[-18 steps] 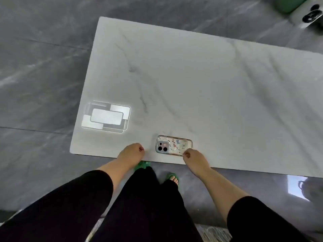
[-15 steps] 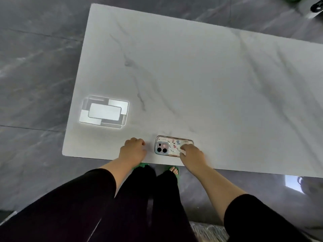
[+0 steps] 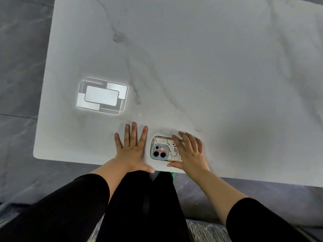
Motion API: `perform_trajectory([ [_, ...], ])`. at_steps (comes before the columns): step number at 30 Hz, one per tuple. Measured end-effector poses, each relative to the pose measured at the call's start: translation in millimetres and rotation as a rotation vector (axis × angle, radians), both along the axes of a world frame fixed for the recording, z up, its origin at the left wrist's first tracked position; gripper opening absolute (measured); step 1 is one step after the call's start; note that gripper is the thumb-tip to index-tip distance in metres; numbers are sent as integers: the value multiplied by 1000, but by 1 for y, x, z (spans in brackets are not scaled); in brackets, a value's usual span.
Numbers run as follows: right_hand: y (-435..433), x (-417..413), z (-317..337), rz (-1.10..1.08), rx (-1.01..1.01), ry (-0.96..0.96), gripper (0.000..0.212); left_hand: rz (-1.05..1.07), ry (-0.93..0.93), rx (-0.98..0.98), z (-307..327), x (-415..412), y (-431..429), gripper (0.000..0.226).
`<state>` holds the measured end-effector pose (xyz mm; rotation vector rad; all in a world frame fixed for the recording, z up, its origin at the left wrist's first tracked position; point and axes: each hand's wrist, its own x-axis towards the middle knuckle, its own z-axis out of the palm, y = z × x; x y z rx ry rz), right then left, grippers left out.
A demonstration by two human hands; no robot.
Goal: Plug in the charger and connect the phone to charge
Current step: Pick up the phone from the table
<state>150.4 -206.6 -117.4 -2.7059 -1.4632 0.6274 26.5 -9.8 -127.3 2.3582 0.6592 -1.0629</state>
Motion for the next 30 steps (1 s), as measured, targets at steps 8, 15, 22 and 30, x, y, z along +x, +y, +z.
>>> perform_trajectory([
  [8, 11, 1, 13, -65, -58, 10, 90, -20, 9, -35, 9, 2, 3, 156],
  [15, 30, 3, 64, -697, -156, 521, 48, -49, -34, -79, 51, 1, 22, 131],
  [22, 20, -25, 149, -817, -234, 970, 27, 312, -38, -309, 122, -48, 21, 95],
  [30, 1, -75, 193, -854, -289, 993, 27, 763, -62, -358, 180, -162, -24, 56],
])
